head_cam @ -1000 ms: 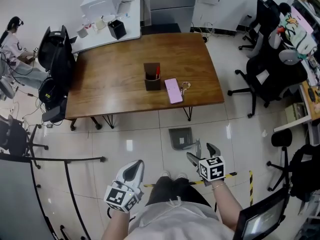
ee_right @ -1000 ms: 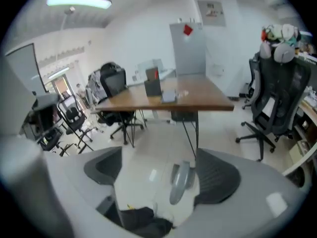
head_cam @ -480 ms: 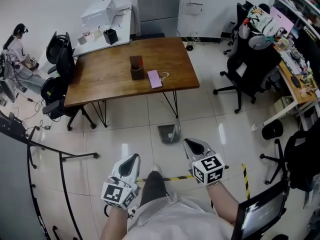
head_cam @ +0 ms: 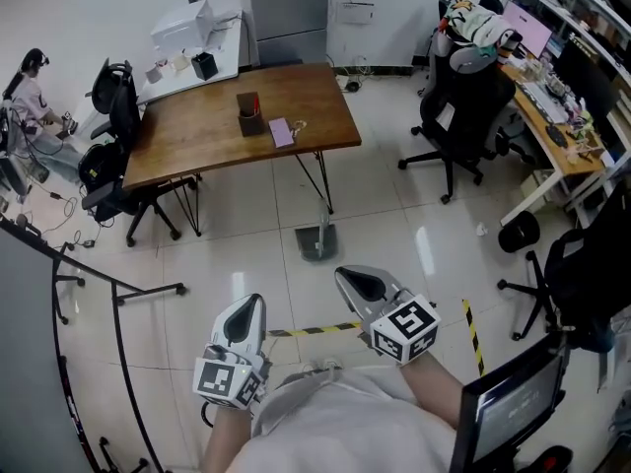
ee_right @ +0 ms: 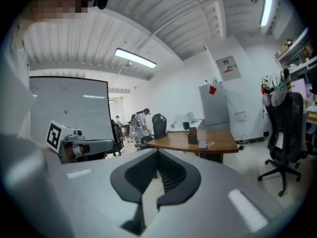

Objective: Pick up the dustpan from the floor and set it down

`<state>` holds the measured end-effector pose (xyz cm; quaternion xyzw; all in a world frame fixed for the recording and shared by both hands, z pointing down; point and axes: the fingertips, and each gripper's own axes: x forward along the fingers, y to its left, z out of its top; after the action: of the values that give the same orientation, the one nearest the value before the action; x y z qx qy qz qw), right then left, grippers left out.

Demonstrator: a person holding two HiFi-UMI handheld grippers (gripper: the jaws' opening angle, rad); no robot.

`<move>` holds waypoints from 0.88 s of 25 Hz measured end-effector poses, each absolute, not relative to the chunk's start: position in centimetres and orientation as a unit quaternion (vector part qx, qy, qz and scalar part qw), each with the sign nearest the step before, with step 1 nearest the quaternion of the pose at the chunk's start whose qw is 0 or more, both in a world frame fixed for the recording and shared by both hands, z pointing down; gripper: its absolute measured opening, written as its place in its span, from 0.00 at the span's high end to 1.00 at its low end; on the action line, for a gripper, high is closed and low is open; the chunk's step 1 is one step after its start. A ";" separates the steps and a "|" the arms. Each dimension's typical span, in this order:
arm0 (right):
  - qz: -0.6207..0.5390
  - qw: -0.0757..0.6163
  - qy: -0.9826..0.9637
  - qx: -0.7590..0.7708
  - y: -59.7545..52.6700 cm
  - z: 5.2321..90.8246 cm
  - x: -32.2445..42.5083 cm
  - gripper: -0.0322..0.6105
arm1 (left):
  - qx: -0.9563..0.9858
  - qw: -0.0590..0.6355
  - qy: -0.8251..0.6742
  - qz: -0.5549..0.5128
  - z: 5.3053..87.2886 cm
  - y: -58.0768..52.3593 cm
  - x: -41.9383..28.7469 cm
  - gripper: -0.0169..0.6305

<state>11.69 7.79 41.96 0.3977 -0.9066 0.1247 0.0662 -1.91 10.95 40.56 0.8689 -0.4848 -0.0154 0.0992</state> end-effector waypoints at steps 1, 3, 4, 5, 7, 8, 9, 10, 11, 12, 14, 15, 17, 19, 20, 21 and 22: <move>0.117 0.062 -0.908 0.396 8.1 41.4 11.3 0.95 | 0.868 0.096 -0.487 -0.016 40.2 11.1 -2.1 0.95; 0.111 0.055 -0.909 0.399 8.4 40.4 10.7 0.95 | 0.868 0.097 -0.488 -0.018 39.8 11.2 -2.5 0.95; 0.111 0.052 -0.908 0.400 8.5 40.1 10.4 0.95 | 0.868 0.098 -0.487 -0.020 39.7 11.2 -2.8 0.95; 0.110 0.048 -0.908 0.400 8.7 39.8 10.0 0.95 | 0.868 0.098 -0.487 -0.023 39.7 11.4 -3.1 0.95; 0.107 0.042 -0.909 0.401 9.2 39.5 9.5 0.95 | 0.867 0.094 -0.488 -0.024 39.5 11.6 -3.3 0.95; 0.106 0.041 -0.908 0.403 9.3 39.5 9.4 0.95 | 0.867 0.094 -0.488 -0.023 39.3 11.6 -3.4 0.95; 0.107 0.040 -0.908 0.404 9.5 39.5 9.2 0.95 | 0.868 0.095 -0.487 -0.022 39.3 11.8 -3.3 0.95; 0.109 0.040 -0.908 0.403 9.7 39.5 9.0 0.95 | 0.869 0.095 -0.485 -0.022 39.1 12.0 -3.3 0.95; 0.109 0.040 -0.908 0.402 9.9 39.5 8.8 0.95 | 0.870 0.094 -0.483 -0.022 38.8 12.1 -3.3 0.95; 0.107 0.042 -0.909 0.401 10.1 39.5 8.6 0.95 | 0.871 0.093 -0.483 -0.021 38.5 12.2 -3.2 0.95; 0.103 0.045 -0.911 0.397 10.2 39.5 8.1 0.95 | 0.870 0.090 -0.484 -0.023 38.2 12.3 -3.3 0.95; 0.103 0.047 -0.912 0.394 10.3 39.6 7.8 0.95 | 0.870 0.089 -0.485 -0.024 38.2 12.4 -3.4 0.95; 0.099 0.049 -0.915 0.387 10.4 39.6 7.4 0.95 | 0.869 0.089 -0.486 -0.025 38.3 12.4 -3.6 0.95; 0.094 0.052 -0.918 0.382 10.3 39.4 7.1 0.95 | 0.868 0.088 -0.488 -0.027 38.1 12.2 -3.8 0.95; 0.091 0.053 -0.919 0.381 10.3 39.3 7.0 0.95 | 0.867 0.087 -0.490 -0.028 38.0 12.1 -3.8 0.95; 0.089 0.054 -0.919 0.380 10.2 39.2 7.0 0.95 | 0.867 0.086 -0.490 -0.028 37.9 12.1 -3.8 0.95; 0.090 0.057 -0.919 0.379 10.2 39.3 6.9 0.95 | 0.867 0.085 -0.491 -0.029 38.0 12.1 -3.8 0.95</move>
<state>6.94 10.15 39.29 0.3792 -0.9191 0.0903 0.0570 -3.84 12.08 37.99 0.8668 -0.4906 -0.0292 0.0846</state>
